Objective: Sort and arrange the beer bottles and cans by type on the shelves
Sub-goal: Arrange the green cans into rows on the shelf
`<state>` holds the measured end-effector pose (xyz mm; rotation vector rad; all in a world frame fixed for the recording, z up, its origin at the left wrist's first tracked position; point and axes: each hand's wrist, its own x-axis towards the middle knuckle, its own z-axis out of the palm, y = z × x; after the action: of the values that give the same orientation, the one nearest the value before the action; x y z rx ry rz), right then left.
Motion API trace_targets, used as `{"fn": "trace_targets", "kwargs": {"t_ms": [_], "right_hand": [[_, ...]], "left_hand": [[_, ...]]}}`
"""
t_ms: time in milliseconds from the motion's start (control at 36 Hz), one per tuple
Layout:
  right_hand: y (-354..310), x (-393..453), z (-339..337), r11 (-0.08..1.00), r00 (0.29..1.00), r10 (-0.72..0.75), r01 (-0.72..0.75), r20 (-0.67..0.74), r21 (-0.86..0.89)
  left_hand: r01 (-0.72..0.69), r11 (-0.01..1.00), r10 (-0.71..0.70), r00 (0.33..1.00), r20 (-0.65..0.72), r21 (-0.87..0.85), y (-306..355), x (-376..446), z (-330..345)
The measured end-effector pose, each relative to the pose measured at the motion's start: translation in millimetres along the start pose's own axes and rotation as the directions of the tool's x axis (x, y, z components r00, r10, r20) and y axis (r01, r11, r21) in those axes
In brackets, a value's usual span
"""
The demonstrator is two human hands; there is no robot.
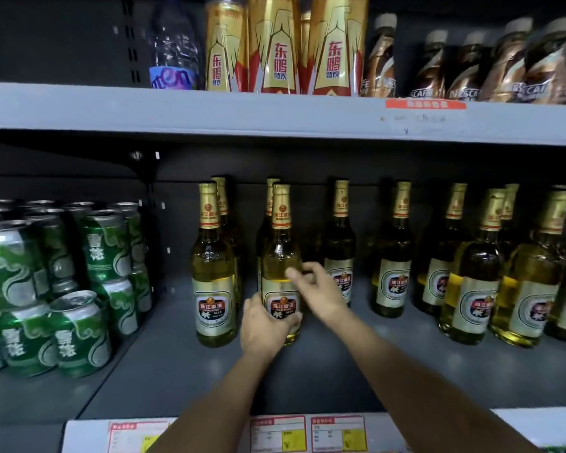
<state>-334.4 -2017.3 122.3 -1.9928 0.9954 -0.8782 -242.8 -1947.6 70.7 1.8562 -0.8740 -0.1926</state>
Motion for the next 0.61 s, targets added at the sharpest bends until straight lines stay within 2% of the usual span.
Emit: {"fn": "trace_targets", "kwargs": {"t_ms": [83,139,250,417,611], "right_hand": [[-10,13,-19,0.998,0.985,0.043,-0.035,-0.166,0.051],[-20,25,-25,0.997,0.973,0.036,-0.020,-0.227,0.076],[-46,50,-21,0.999,0.985,-0.043,0.043,-0.165,-0.005],[-71,80,-7,0.996,0.996,-0.066,0.069,-0.060,0.052],[-45,118,10,0.990,0.997,-0.064,0.069,-0.044,0.120]], "left_hand": [[0.008,0.999,-0.008,1.000,0.001,-0.041,-1,2,2],[0.012,0.998,-0.012,1.000,0.001,-0.062,-2,2,2],[-0.025,0.993,0.024,1.000,-0.014,-0.112,-7,4,0],[-0.023,0.992,0.017,0.999,-0.052,-0.125,-17,7,-3],[-0.011,0.998,0.008,0.999,-0.041,-0.068,-15,9,-1]]}}
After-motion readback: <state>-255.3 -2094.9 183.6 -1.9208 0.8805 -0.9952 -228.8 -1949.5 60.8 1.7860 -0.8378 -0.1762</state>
